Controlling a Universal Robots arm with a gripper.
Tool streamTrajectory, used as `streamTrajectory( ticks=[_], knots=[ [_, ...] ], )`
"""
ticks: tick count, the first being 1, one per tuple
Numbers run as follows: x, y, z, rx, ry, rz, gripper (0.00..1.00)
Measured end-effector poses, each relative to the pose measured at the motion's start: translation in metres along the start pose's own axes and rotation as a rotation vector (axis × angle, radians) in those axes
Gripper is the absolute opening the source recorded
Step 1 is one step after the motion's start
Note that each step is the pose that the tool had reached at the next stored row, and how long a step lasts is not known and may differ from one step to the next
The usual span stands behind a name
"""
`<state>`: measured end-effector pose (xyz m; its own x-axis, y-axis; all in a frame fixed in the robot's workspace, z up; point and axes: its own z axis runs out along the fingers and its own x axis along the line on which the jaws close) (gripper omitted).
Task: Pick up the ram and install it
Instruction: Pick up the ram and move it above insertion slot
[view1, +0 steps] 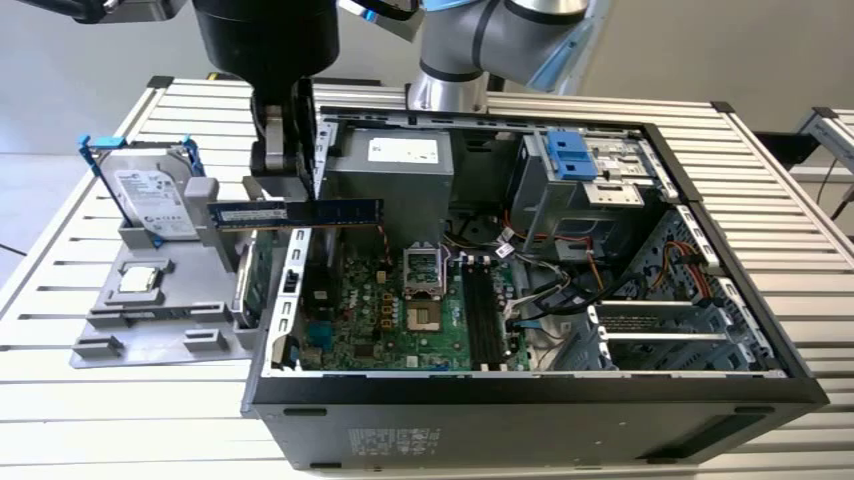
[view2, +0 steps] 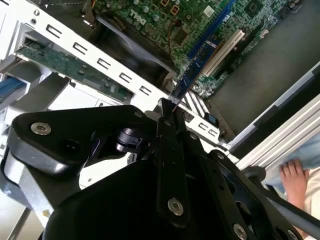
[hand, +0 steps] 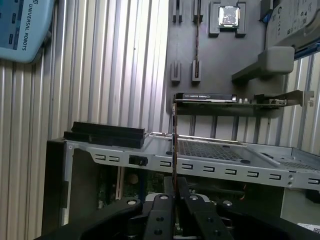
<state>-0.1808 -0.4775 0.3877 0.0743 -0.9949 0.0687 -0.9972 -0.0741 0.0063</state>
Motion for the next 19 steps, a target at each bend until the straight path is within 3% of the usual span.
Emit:
streamTrajectory(
  ticks=[19],
  knots=[
    [0.0015,-0.0332,-0.0001,-0.0008,-0.0001,0.000,0.00]
  ],
)
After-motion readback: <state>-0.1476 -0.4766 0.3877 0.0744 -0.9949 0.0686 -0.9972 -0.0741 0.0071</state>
